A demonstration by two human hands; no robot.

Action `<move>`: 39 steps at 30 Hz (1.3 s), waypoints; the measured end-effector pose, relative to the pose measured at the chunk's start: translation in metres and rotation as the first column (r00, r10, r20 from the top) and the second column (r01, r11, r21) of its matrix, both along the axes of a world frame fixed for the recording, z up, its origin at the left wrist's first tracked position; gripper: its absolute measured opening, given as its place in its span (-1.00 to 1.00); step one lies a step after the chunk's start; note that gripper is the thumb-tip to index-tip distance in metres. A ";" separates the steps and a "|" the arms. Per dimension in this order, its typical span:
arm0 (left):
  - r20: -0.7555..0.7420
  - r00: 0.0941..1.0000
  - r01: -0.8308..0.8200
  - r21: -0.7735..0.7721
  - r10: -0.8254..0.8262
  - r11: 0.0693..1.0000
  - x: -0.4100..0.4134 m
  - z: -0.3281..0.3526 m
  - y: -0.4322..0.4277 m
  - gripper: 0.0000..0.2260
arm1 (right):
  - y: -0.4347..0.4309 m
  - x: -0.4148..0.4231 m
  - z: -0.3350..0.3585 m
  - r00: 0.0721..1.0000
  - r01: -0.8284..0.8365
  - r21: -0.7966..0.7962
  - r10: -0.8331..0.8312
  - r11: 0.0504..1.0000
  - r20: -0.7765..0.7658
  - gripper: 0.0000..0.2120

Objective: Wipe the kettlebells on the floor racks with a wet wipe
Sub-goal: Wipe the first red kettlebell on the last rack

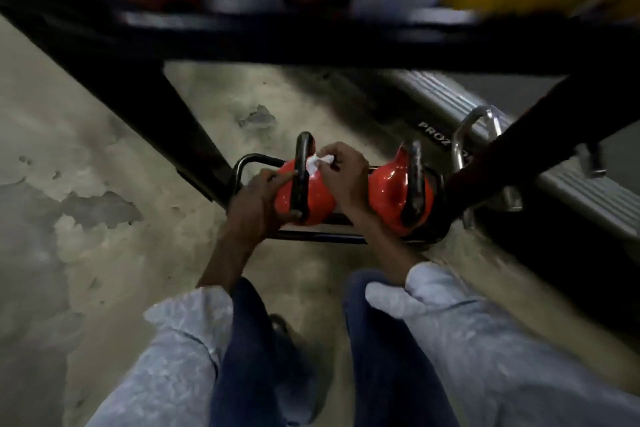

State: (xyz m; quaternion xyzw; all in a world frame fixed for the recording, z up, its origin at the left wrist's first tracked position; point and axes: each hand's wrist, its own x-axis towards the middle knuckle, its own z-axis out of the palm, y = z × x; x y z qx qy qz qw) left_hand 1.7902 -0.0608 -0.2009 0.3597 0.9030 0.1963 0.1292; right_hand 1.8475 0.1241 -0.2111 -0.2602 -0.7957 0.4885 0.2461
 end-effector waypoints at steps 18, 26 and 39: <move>-0.154 0.988 -0.003 0.085 0.016 0.996 -0.018 -0.040 0.004 -0.29 | 0.041 -0.089 -0.077 0.998 -0.051 -0.339 0.039 0.940 -0.040 -0.79; -0.149 0.988 -0.026 0.109 0.042 0.994 -0.019 -0.042 0.005 -0.29 | 0.022 -0.045 -0.081 0.971 -0.167 -0.244 0.117 0.955 -0.207 -0.96; -0.151 0.987 -0.035 0.105 0.051 0.994 -0.021 -0.038 0.008 -0.29 | 0.027 -0.081 -0.087 0.992 0.007 -0.385 -0.054 0.923 -0.111 -0.92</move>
